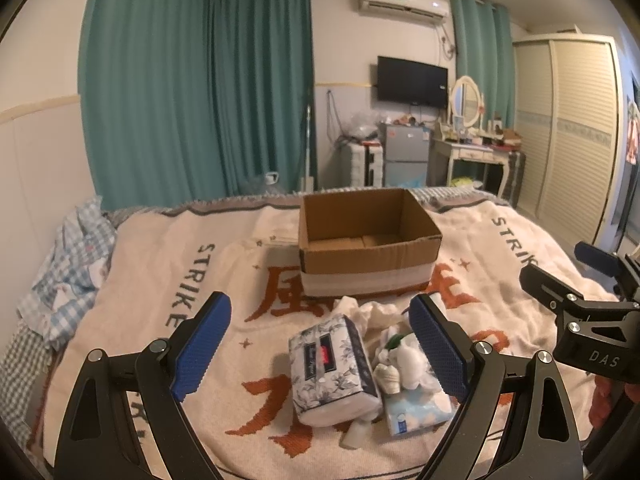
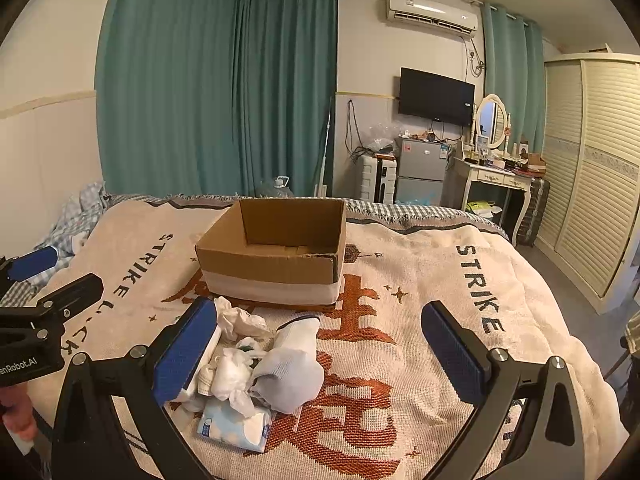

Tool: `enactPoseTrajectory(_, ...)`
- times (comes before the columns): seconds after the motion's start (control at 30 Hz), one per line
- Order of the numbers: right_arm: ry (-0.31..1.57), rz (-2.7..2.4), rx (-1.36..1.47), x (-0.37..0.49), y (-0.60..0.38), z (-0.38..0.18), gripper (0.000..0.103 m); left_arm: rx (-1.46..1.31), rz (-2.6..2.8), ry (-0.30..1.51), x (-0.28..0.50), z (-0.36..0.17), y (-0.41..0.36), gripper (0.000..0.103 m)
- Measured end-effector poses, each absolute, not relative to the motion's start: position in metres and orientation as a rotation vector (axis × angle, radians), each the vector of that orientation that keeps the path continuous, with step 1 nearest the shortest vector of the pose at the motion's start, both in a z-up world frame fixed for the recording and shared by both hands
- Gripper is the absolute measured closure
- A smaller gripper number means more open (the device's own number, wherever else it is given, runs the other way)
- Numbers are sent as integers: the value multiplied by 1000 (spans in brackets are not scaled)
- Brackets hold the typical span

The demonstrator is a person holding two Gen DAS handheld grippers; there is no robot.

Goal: Organize soft objects

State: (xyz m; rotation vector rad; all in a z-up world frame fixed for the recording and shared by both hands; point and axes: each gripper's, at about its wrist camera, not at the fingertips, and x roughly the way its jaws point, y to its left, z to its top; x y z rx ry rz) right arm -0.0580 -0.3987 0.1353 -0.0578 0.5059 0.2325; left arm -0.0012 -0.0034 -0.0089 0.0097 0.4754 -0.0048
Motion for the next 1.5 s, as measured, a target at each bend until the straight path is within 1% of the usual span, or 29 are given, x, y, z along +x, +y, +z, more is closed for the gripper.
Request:
enactPoseTrajectory(0.53, 514, 238, -55, -57, -398, 135, 0, -12, -20, 487, 0, -11, -2, 11)
enactPoseTrajectory(0.77, 516, 245, -58, -58, -397, 135, 3, -5, -17, 486, 0, -10, -3, 11)
enactPoseTrajectory(1.17, 518, 247, -57, -57, -396, 136, 3, -3, -14, 489, 0, -9, -2, 11)
enactPoseTrajectory(1.5, 544, 229, -71, -53, -398, 132, 3, -26, -51, 556, 16, -28, -5, 11)
